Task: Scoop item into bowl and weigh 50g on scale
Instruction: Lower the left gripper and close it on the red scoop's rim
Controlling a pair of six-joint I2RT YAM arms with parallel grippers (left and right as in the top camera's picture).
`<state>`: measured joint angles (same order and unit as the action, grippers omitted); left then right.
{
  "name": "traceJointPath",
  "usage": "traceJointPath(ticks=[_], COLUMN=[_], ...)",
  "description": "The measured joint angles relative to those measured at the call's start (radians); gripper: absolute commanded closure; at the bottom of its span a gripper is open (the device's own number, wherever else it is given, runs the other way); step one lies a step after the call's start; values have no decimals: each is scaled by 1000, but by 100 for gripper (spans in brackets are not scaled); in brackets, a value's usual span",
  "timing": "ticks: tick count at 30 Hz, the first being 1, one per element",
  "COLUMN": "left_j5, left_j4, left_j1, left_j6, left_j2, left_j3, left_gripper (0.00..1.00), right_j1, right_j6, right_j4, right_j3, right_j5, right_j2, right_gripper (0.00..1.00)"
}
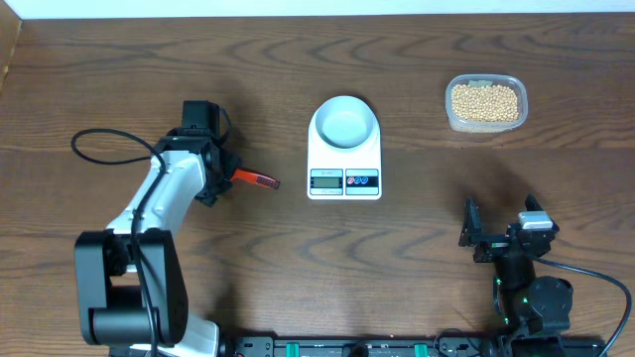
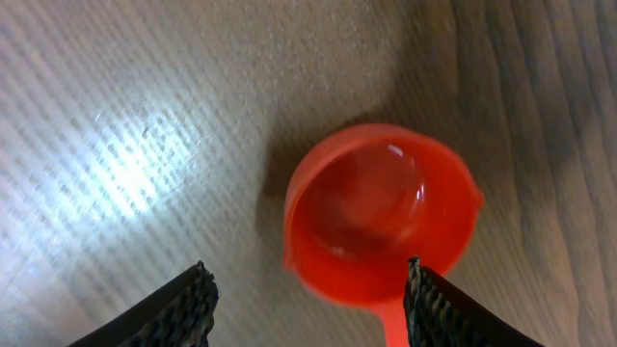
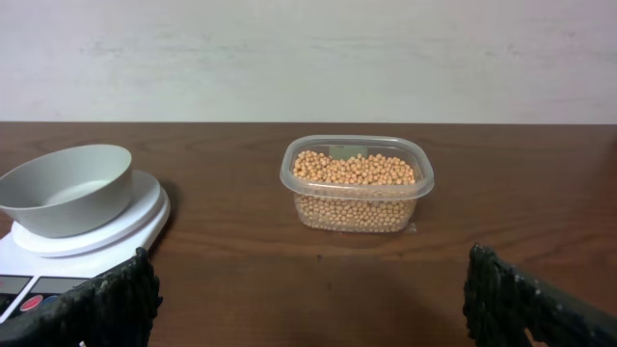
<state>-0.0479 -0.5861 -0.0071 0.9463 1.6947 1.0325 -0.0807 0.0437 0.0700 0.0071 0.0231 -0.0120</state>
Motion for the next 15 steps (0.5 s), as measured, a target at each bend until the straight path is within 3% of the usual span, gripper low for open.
traceJointPath(ticks=[4, 8, 15], left_j5=[-12, -19, -46], left_j4=[17, 26, 55], left_j1=[0, 0, 0], left_j6=[0, 0, 0], left_j2=[29, 53, 73], left_j3=[0, 0, 0], left_gripper=[49, 50, 63], right_j1=[0, 0, 0], right_j6=[0, 0, 0], right_j4=[0, 0, 0], right_j3=[0, 0, 0], right_j5=[0, 0, 0], right_j2=[0, 0, 0], right_gripper=[1, 1, 1])
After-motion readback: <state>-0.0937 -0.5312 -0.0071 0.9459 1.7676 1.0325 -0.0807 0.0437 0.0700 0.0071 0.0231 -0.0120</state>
